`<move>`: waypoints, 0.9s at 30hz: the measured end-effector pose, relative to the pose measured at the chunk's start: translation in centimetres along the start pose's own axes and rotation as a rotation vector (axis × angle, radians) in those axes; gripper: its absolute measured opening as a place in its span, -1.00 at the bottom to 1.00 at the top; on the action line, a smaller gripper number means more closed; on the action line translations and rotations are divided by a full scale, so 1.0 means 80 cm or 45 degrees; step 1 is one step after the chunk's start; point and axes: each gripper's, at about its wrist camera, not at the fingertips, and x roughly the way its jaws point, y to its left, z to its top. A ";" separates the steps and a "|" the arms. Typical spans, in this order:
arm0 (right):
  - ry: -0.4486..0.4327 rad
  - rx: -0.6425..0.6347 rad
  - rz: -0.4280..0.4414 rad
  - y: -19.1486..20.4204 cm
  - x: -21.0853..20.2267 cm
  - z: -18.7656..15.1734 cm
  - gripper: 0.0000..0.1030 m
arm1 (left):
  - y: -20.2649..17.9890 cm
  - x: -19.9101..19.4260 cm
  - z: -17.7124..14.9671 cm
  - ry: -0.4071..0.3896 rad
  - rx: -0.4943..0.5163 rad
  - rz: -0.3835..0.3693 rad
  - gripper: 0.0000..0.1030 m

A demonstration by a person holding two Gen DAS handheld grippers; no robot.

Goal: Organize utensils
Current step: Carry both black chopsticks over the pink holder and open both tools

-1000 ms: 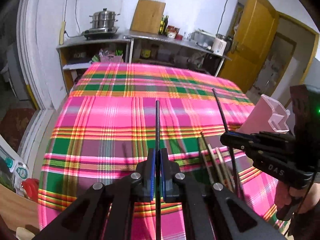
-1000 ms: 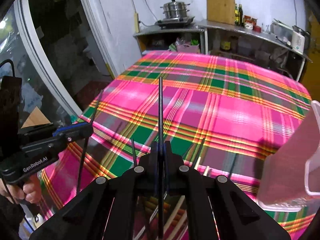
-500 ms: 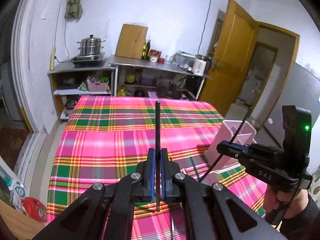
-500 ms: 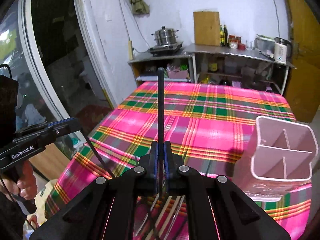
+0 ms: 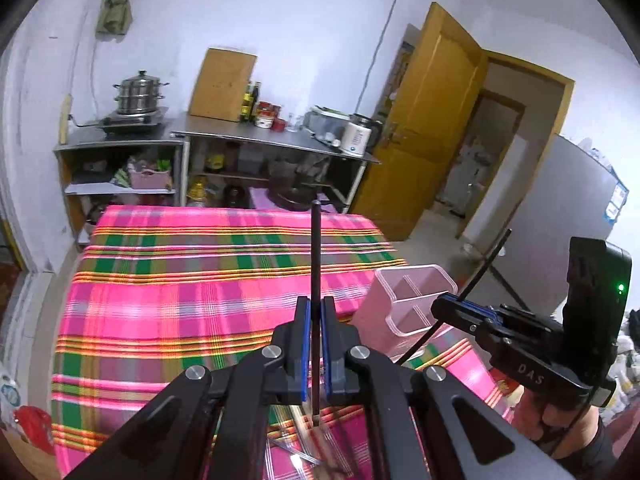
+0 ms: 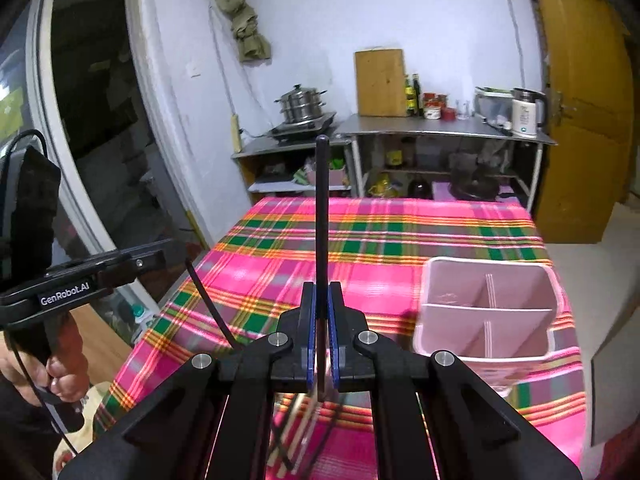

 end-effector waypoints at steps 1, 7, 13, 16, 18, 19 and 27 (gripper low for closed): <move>-0.009 0.009 -0.009 -0.005 -0.005 0.003 -0.89 | -0.007 0.005 0.004 0.003 -0.001 -0.020 -0.91; -0.099 0.073 -0.086 -0.046 -0.048 0.025 -0.89 | -0.055 0.029 0.036 -0.007 0.013 -0.120 -0.91; -0.183 0.122 -0.153 -0.083 -0.072 0.048 -0.89 | -0.096 0.054 0.071 -0.043 0.017 -0.199 -0.91; -0.196 0.149 -0.174 -0.100 -0.070 0.056 -0.89 | -0.105 0.075 0.083 -0.045 0.023 -0.211 -0.91; -0.200 0.164 -0.175 -0.108 -0.065 0.060 -0.89 | -0.111 0.092 0.087 -0.042 0.024 -0.208 -0.91; -0.197 0.172 -0.178 -0.112 -0.059 0.061 -0.89 | -0.113 0.103 0.089 -0.041 0.021 -0.203 -0.91; -0.091 0.238 -0.183 -0.146 0.000 0.037 -0.89 | -0.104 0.165 0.072 0.021 0.002 -0.174 -0.91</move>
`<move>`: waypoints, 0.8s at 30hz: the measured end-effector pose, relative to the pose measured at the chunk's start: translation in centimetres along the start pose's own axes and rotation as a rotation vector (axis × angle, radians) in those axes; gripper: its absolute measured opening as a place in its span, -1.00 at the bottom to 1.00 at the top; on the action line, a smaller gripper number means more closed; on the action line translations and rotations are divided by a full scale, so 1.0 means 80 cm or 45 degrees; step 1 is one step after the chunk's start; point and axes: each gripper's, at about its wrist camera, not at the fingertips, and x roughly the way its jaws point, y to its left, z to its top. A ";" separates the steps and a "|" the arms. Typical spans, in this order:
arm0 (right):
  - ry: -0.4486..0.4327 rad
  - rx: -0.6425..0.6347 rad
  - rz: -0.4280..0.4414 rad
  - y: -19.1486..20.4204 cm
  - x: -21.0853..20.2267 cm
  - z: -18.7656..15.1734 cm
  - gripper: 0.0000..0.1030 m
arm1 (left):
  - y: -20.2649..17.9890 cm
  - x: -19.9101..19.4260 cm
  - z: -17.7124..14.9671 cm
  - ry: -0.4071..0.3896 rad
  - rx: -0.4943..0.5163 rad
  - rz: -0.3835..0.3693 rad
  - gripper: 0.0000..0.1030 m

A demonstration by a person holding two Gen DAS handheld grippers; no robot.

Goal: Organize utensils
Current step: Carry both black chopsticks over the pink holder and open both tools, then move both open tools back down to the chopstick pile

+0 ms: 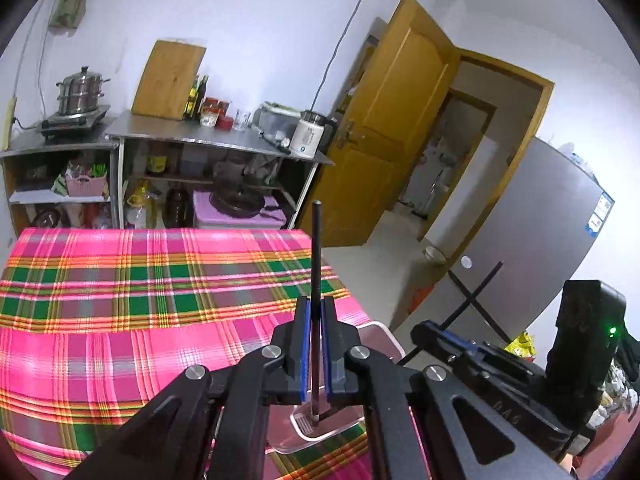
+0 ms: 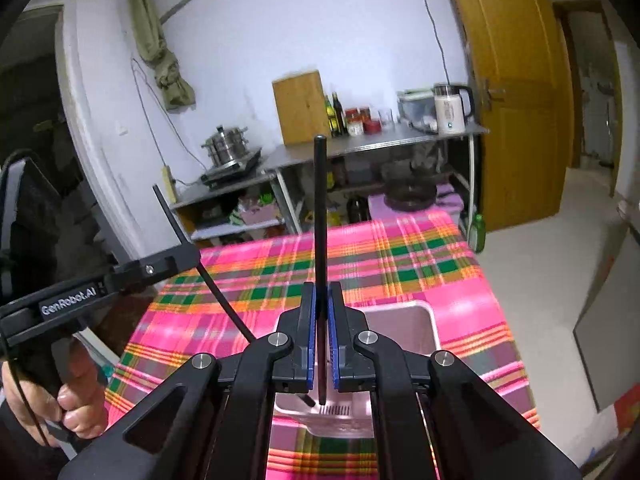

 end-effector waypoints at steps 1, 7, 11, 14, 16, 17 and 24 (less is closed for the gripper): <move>0.023 0.005 -0.001 -0.003 0.009 -0.005 -0.89 | 0.003 0.008 -0.006 0.016 -0.001 -0.002 -0.91; 0.123 0.030 -0.011 -0.014 0.041 -0.031 -0.89 | 0.018 0.032 -0.024 0.076 -0.004 0.018 -0.91; 0.146 0.035 -0.033 -0.019 0.045 -0.037 -0.85 | 0.020 0.034 -0.027 0.088 0.011 0.046 -0.85; 0.106 0.038 -0.047 -0.021 0.033 -0.034 -0.71 | 0.020 0.021 -0.025 0.063 0.013 0.048 -0.77; 0.075 0.038 -0.053 -0.021 0.022 -0.031 -0.64 | 0.020 0.007 -0.023 0.040 0.020 0.052 -0.74; 0.058 0.038 -0.056 -0.021 0.015 -0.030 -0.63 | 0.019 0.001 -0.022 0.031 0.024 0.054 -0.73; -0.019 0.047 -0.049 -0.012 -0.030 -0.034 -0.62 | 0.026 -0.059 -0.033 -0.054 0.031 0.080 -0.73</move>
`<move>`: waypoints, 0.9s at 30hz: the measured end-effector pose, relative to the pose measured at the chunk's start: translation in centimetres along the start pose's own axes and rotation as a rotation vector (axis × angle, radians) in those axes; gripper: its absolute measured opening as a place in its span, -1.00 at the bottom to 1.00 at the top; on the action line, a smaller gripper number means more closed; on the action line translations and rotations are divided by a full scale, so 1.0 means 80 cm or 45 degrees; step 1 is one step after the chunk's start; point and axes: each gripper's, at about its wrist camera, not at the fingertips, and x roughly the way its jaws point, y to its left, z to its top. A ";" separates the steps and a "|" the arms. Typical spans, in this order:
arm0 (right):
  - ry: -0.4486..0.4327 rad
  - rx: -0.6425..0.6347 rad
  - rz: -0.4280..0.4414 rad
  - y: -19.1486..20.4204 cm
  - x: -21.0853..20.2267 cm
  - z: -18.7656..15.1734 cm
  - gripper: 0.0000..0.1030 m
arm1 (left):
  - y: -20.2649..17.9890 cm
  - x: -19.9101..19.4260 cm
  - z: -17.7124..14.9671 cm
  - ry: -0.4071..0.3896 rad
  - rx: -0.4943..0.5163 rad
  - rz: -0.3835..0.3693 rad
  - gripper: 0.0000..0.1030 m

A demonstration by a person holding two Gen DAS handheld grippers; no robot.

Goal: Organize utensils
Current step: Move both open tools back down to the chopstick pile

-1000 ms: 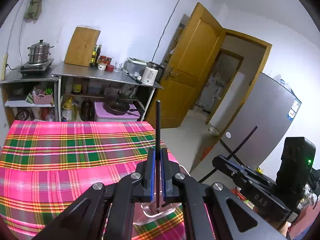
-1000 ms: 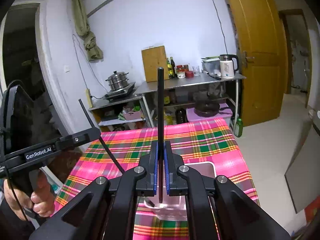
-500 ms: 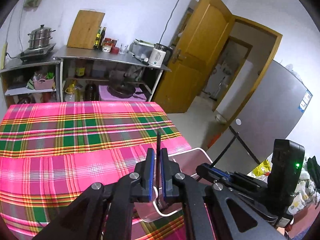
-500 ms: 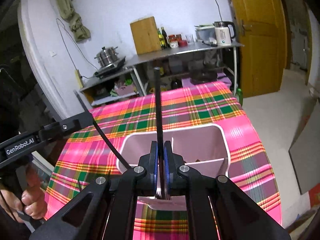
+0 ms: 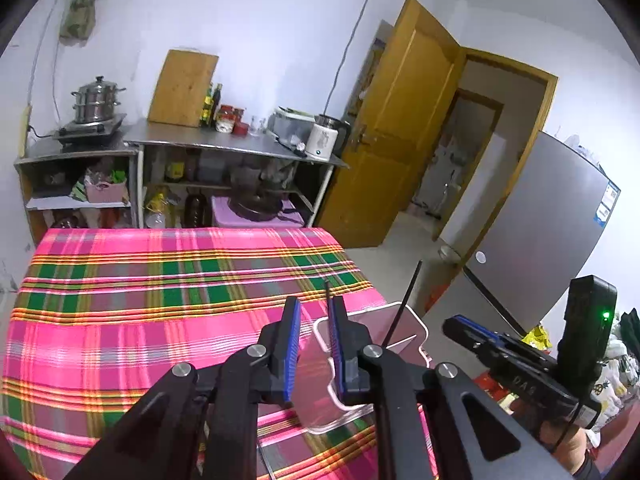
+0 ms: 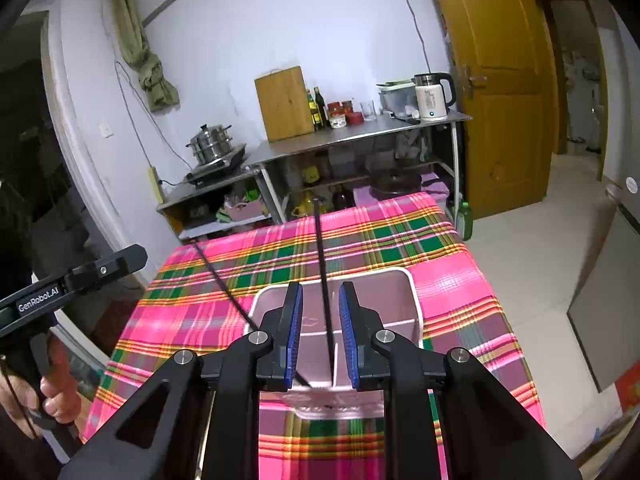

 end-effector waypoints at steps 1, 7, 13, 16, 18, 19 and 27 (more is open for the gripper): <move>-0.003 -0.003 0.006 0.003 -0.004 -0.002 -0.62 | 0.001 -0.007 -0.002 -0.007 -0.001 0.003 -0.73; -0.003 -0.032 0.078 0.032 -0.031 -0.028 -0.62 | 0.032 -0.057 -0.039 -0.042 -0.010 0.066 -0.73; 0.021 -0.085 0.144 0.063 -0.043 -0.062 -0.62 | 0.076 -0.096 -0.081 -0.040 -0.091 0.136 -0.73; 0.050 -0.116 0.175 0.079 -0.041 -0.078 -0.62 | 0.098 -0.108 -0.105 -0.019 -0.136 0.160 -0.73; 0.068 -0.133 0.180 0.086 -0.040 -0.087 -0.63 | 0.109 -0.110 -0.118 0.002 -0.165 0.177 -0.73; 0.082 -0.139 0.185 0.090 -0.037 -0.092 -0.63 | 0.119 -0.112 -0.127 0.019 -0.192 0.187 -0.73; 0.188 -0.159 0.204 0.106 -0.010 -0.128 -0.63 | 0.158 -0.092 -0.180 0.148 -0.314 0.235 -0.68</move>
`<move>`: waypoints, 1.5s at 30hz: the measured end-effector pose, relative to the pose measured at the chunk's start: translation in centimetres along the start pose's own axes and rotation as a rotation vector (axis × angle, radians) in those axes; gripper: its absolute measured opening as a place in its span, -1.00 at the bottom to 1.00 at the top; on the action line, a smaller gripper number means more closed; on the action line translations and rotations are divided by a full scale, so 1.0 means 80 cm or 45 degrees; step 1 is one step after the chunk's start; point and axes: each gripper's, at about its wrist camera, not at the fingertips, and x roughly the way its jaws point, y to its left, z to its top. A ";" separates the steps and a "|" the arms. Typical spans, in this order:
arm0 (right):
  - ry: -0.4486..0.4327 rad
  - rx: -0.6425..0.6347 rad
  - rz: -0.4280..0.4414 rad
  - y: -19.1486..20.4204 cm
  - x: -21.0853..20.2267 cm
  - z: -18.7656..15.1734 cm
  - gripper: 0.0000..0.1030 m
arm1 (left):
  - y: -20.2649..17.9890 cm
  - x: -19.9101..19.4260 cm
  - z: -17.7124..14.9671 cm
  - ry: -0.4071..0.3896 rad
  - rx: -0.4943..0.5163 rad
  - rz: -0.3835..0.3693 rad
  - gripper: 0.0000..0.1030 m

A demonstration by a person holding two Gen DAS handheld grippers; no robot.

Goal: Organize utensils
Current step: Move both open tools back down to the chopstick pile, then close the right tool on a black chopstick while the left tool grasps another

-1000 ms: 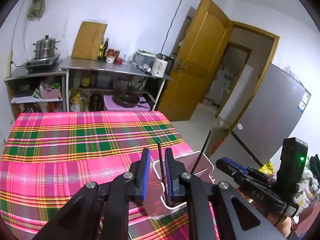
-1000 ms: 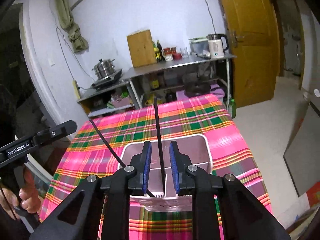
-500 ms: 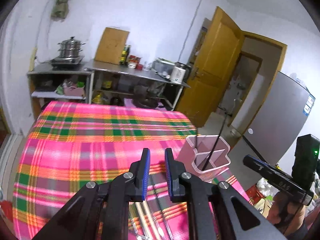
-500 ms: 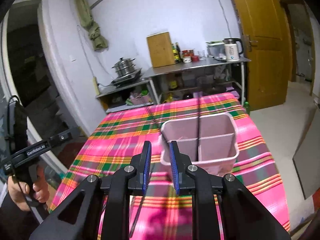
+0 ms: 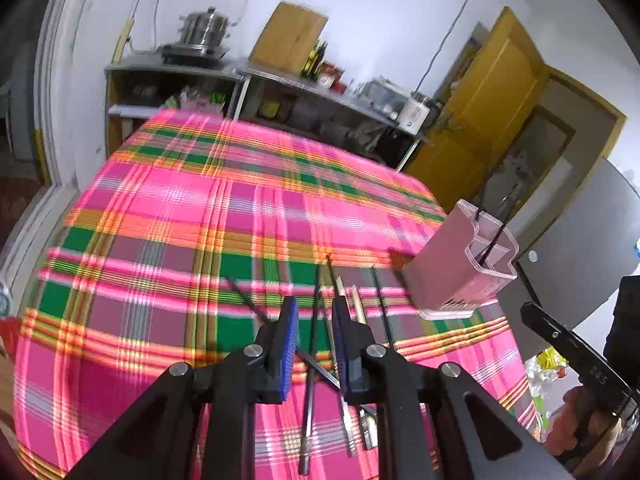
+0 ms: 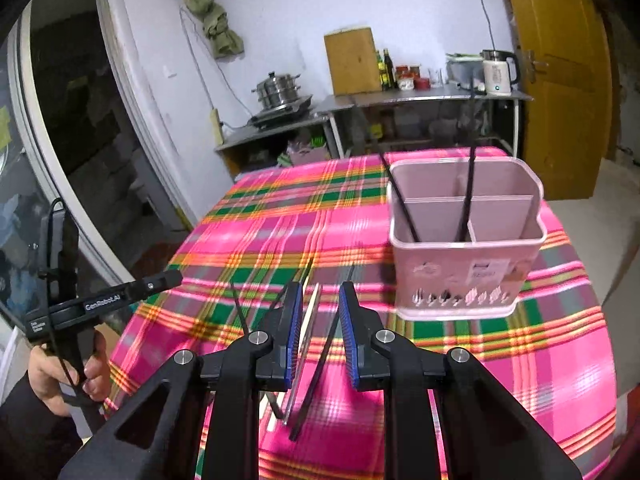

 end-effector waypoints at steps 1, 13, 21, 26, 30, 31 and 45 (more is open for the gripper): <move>0.013 0.002 0.003 0.000 0.004 -0.002 -0.63 | 0.004 0.006 -0.004 0.019 -0.015 0.003 -0.68; 0.128 0.044 0.006 -0.002 0.054 -0.028 -0.63 | 0.040 0.080 -0.021 0.158 -0.169 0.047 -0.55; 0.205 0.066 -0.013 -0.009 0.097 -0.037 -0.63 | 0.044 0.125 -0.015 0.214 -0.208 0.104 -0.51; 0.243 0.081 -0.025 -0.012 0.122 -0.040 -0.63 | 0.033 0.135 -0.012 0.199 -0.138 0.155 -0.51; 0.273 0.080 -0.034 -0.012 0.144 -0.038 -0.63 | 0.032 0.139 -0.008 0.199 -0.080 0.169 -0.65; 0.278 0.078 -0.036 -0.012 0.148 -0.038 -0.63 | 0.035 0.139 -0.007 0.201 -0.075 0.167 -0.66; 0.363 0.043 -0.127 -0.011 0.214 -0.025 -0.63 | 0.040 0.150 0.006 0.242 -0.053 0.175 -0.83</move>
